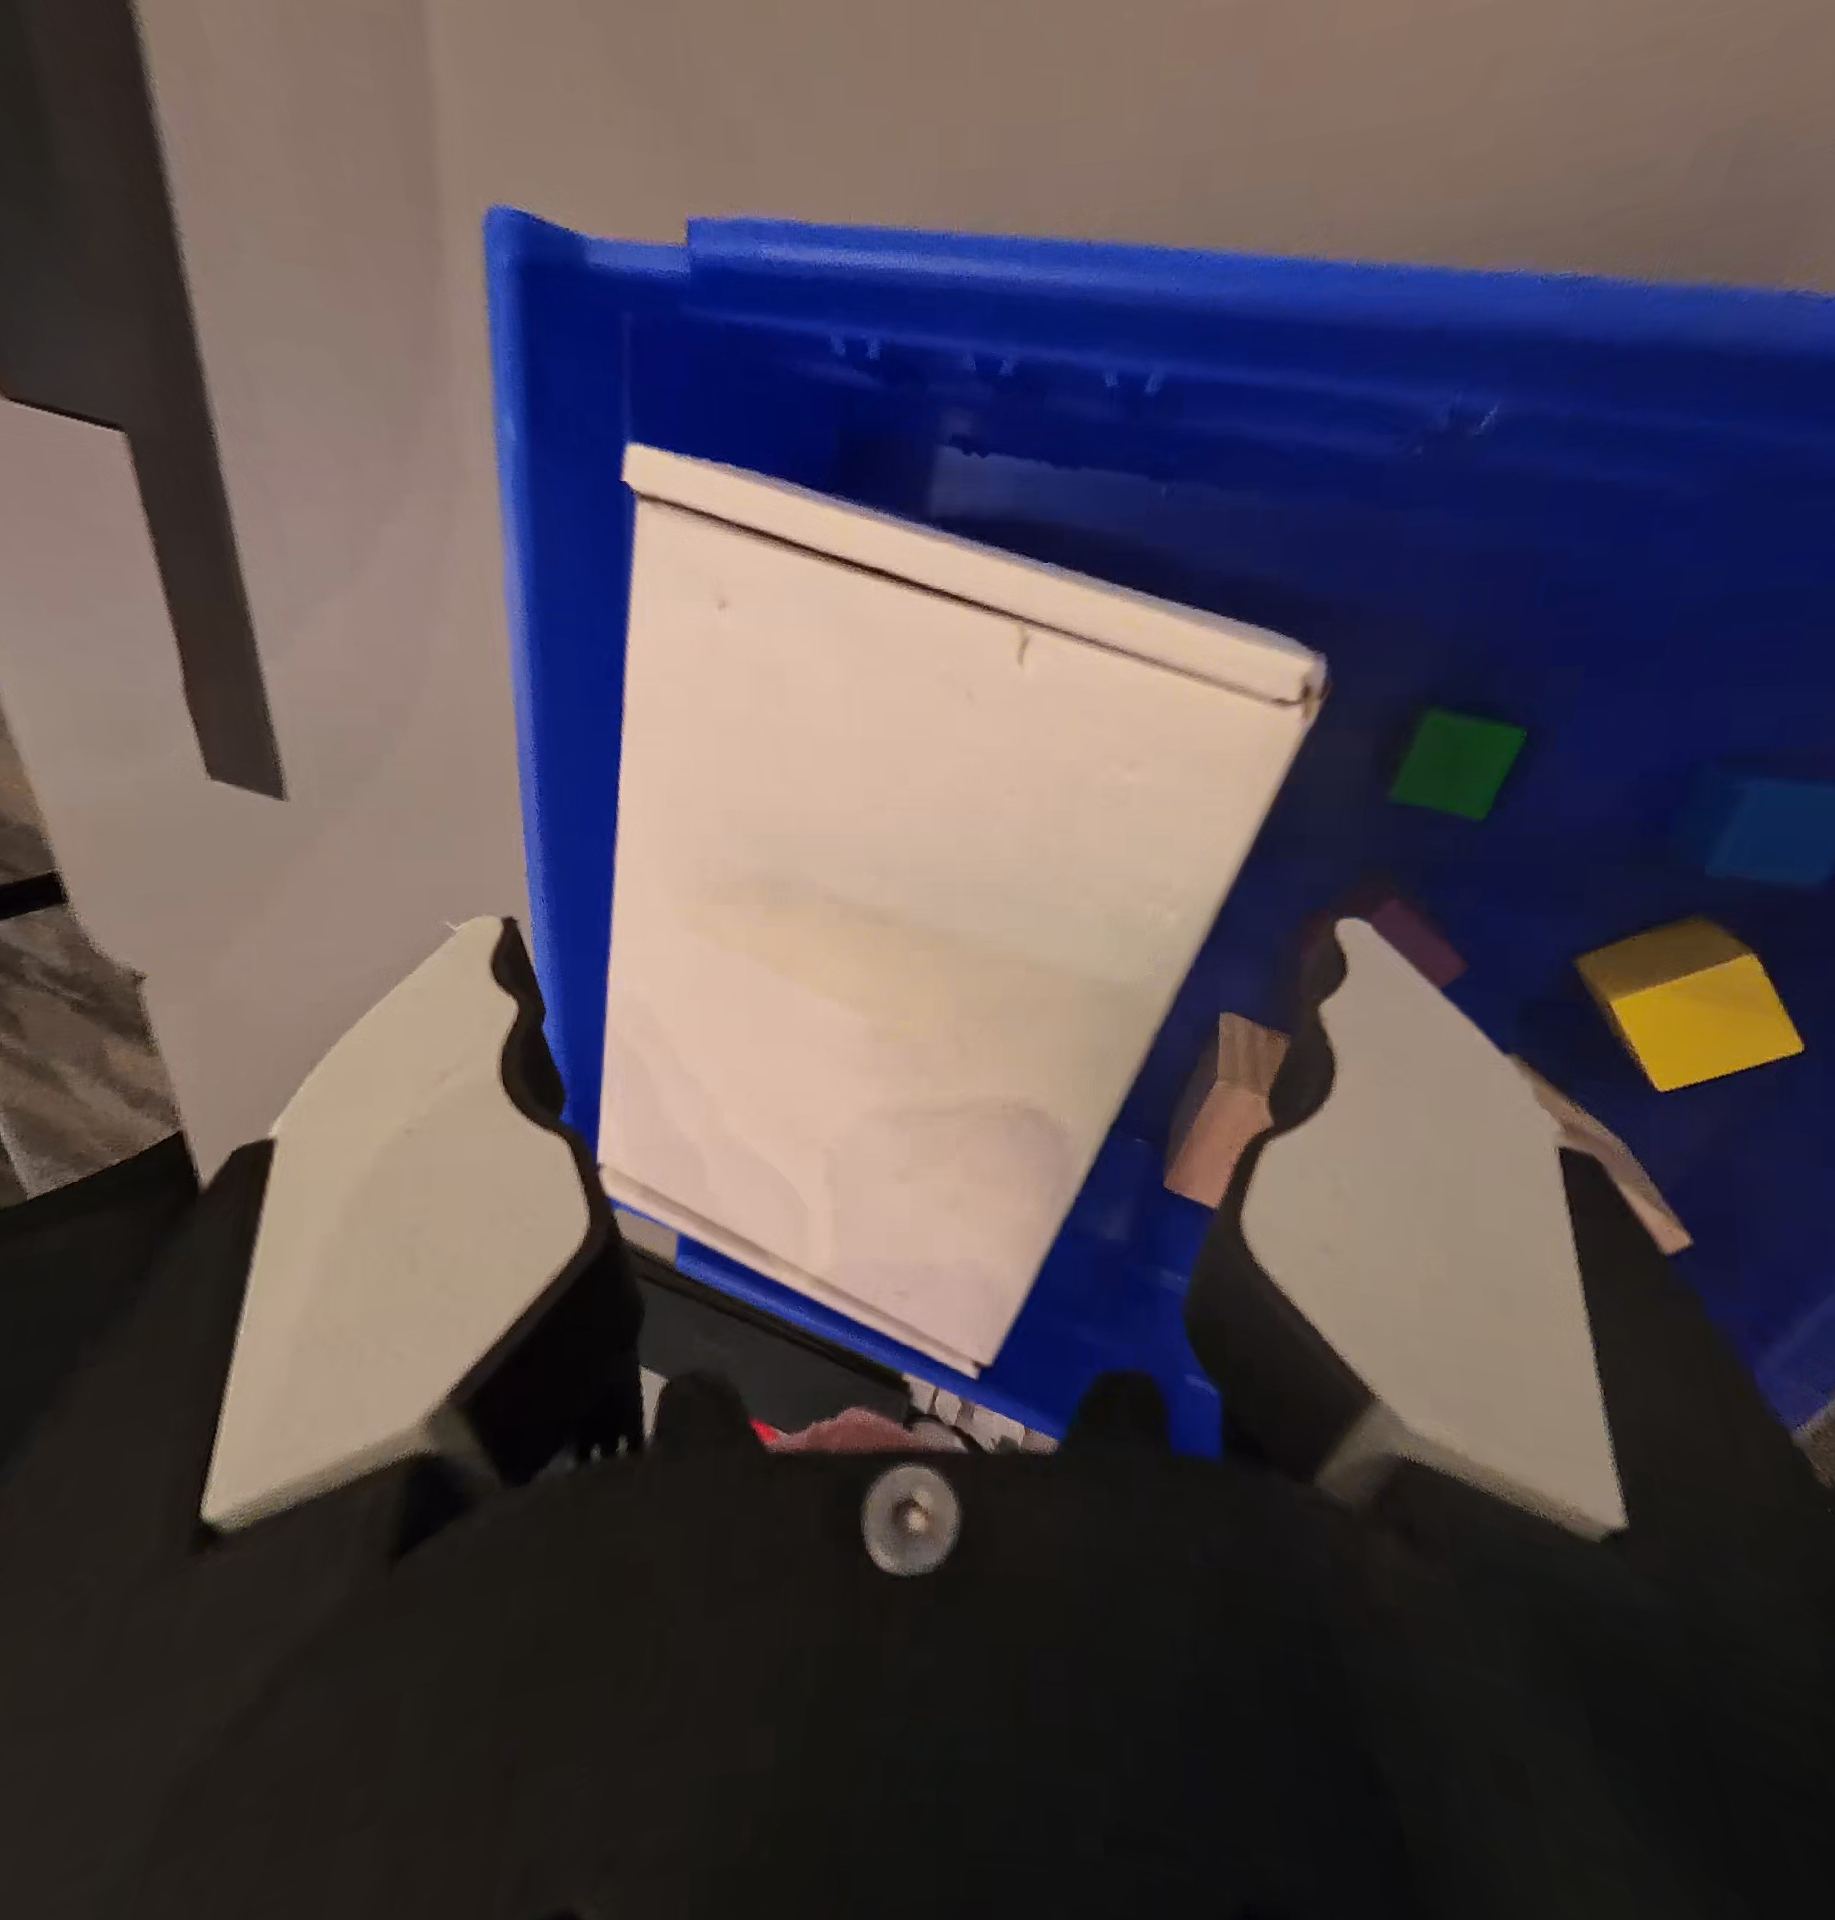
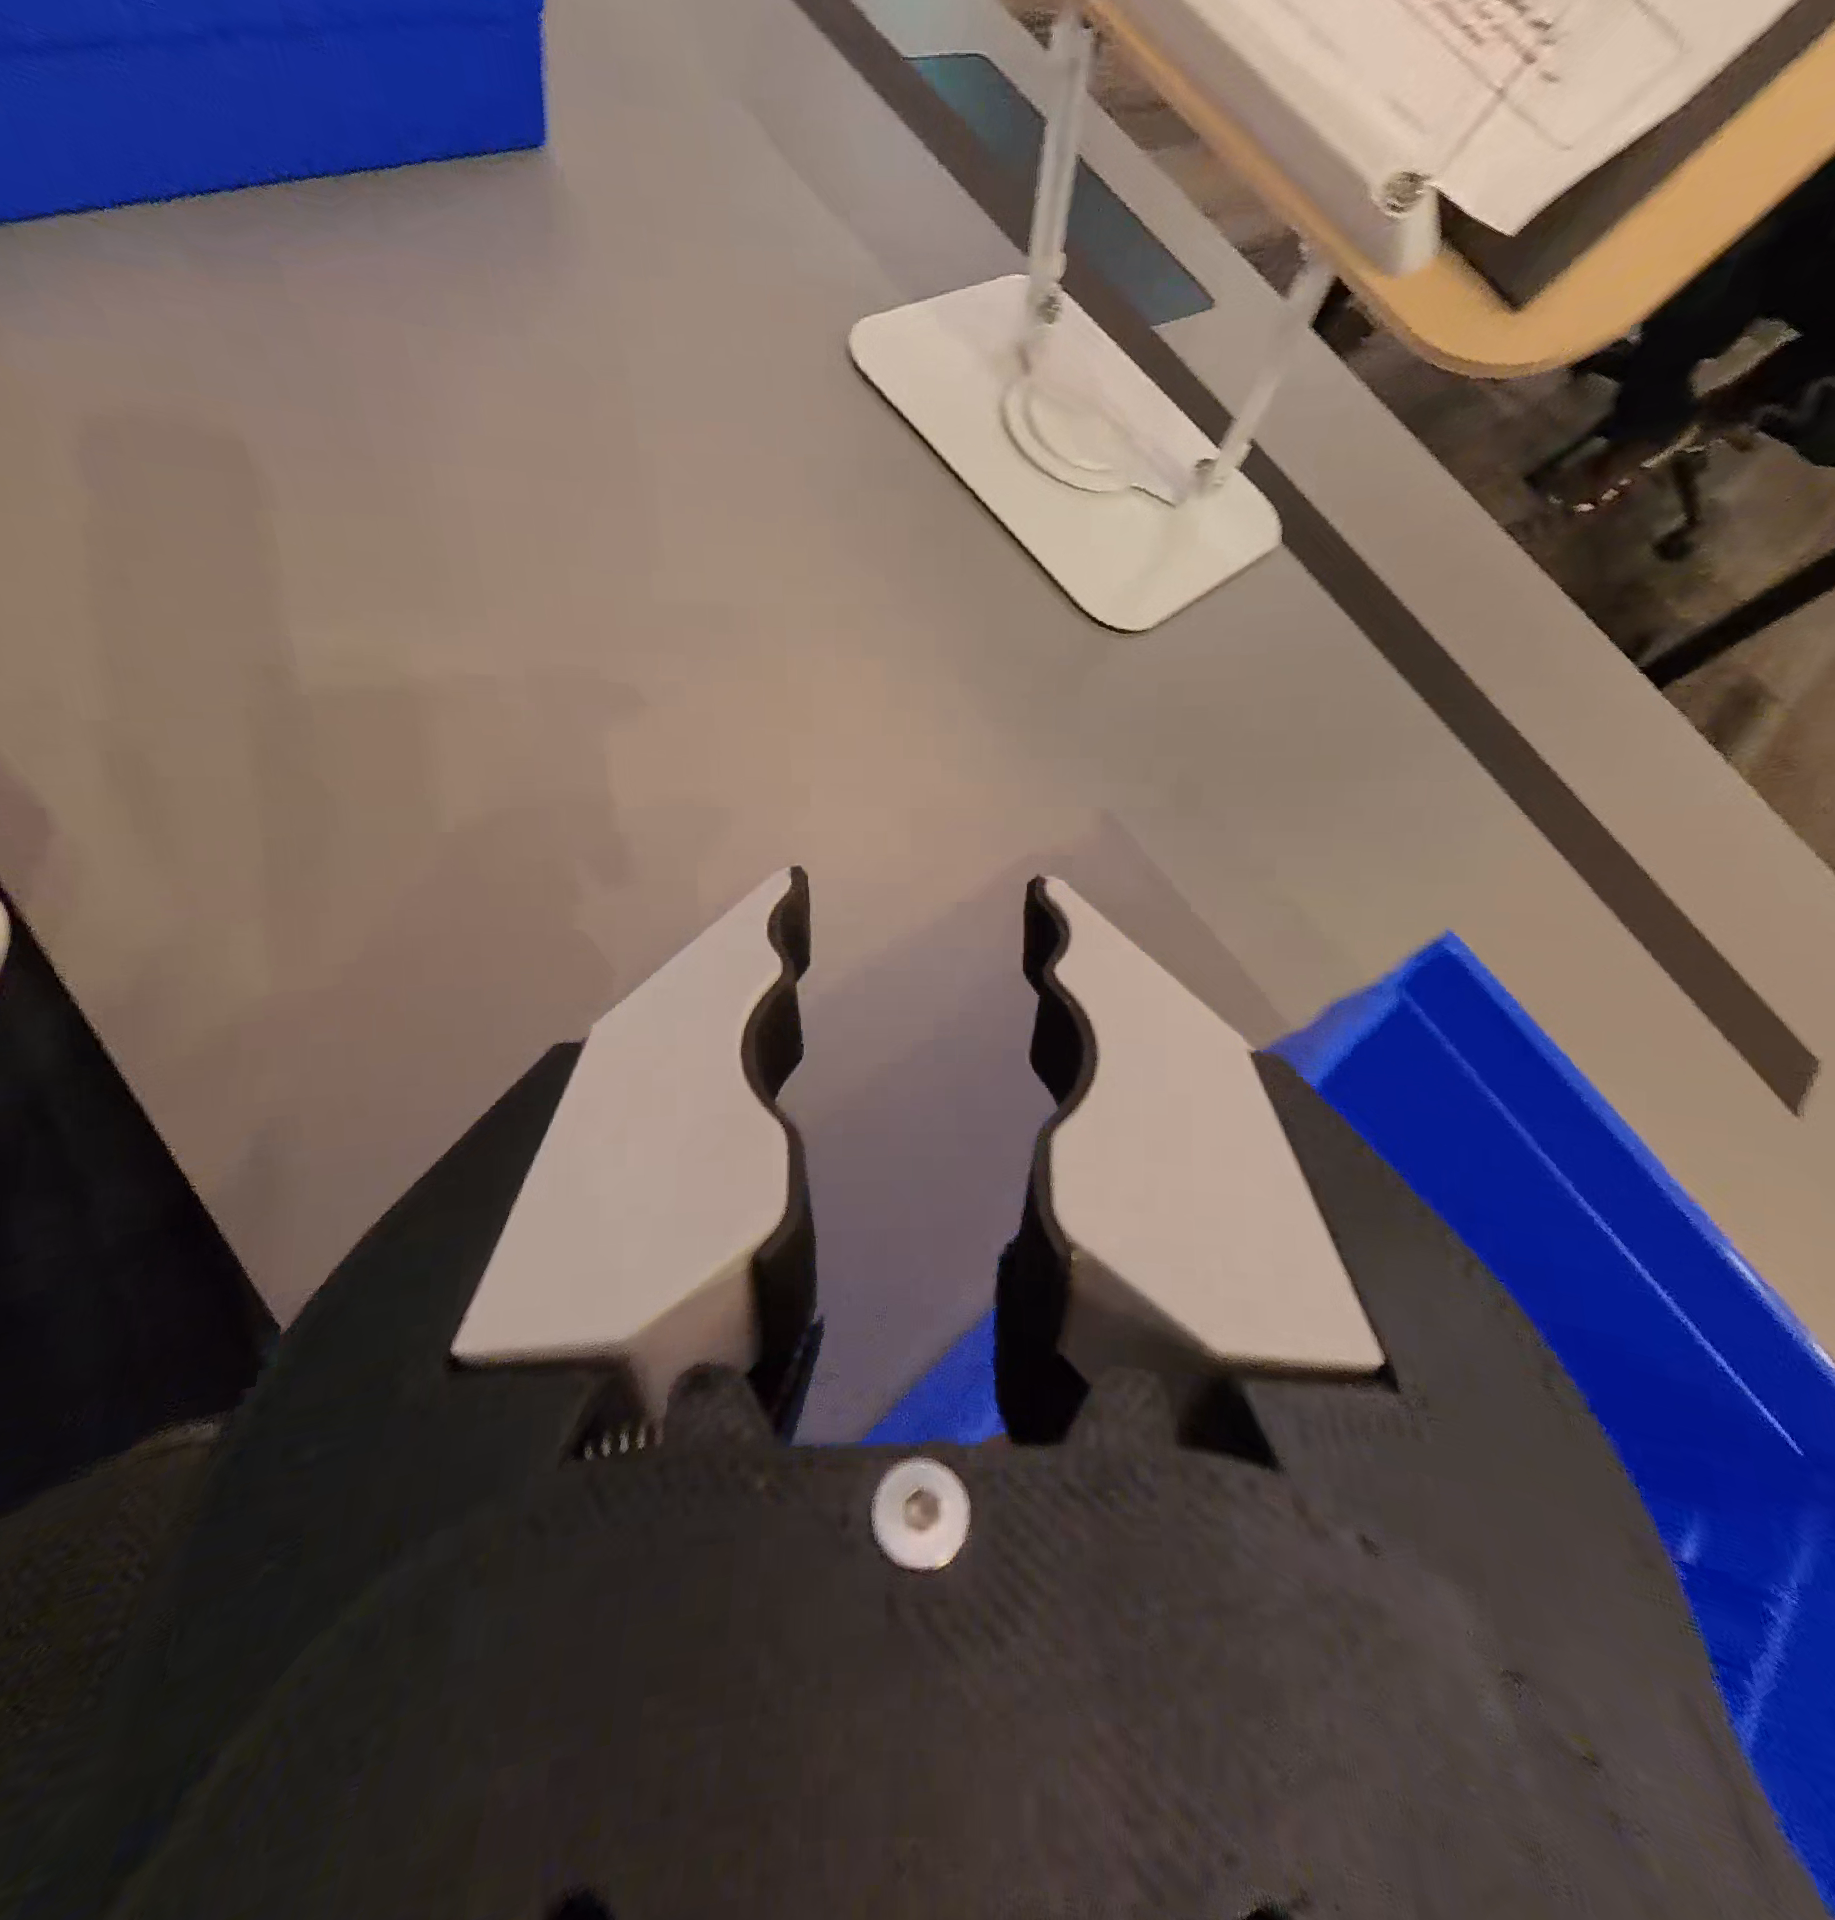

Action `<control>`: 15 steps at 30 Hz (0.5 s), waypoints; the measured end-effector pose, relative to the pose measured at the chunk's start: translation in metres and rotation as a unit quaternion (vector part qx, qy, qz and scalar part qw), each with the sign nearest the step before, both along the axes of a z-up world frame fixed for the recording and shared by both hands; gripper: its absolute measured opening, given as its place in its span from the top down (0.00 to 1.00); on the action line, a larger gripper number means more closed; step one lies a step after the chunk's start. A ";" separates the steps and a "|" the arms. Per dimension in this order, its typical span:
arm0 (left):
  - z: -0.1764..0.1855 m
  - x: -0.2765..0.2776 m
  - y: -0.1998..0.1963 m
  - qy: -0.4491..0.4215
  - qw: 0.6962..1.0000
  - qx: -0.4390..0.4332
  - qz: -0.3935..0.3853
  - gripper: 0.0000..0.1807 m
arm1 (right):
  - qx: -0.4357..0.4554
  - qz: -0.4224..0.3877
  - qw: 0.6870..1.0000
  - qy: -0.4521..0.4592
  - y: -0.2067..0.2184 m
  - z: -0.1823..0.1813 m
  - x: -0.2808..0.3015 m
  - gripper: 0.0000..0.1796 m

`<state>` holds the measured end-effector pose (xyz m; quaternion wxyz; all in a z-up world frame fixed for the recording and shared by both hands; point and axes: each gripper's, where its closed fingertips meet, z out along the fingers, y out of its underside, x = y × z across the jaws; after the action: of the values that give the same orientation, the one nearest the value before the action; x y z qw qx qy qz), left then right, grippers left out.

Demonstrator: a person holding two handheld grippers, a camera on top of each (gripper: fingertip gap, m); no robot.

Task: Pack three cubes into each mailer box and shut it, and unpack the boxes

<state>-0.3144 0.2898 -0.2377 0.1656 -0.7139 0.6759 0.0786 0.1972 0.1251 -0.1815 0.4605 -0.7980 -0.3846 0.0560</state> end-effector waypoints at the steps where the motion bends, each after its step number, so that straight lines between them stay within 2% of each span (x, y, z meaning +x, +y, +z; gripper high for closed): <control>1: -0.004 0.000 0.000 0.003 1.000 -0.020 -0.002 0.26 | -0.004 0.008 1.000 0.004 -0.001 -0.001 -0.006 0.78; 5: -0.022 -0.004 0.000 0.027 0.997 -0.076 -0.009 0.23 | -0.018 0.027 0.999 0.005 -0.001 -0.005 -0.022 0.80; 8: -0.034 -0.005 0.006 0.039 0.996 -0.080 -0.015 0.19 | -0.025 0.039 0.999 0.007 -0.001 -0.008 -0.033 0.82; 11: -0.033 -0.004 0.013 0.040 0.997 -0.066 -0.020 0.25 | -0.033 0.050 0.998 0.011 -0.001 -0.013 -0.043 0.83; 15: -0.032 -0.003 0.013 0.029 0.998 -0.059 -0.020 0.26 | -0.036 0.061 0.997 0.009 -0.001 -0.016 -0.051 0.84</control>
<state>-0.3178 0.3026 -0.2696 0.1050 -0.7061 0.6981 0.0557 0.1460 0.1239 -0.1974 0.4304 -0.7886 -0.4264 0.1049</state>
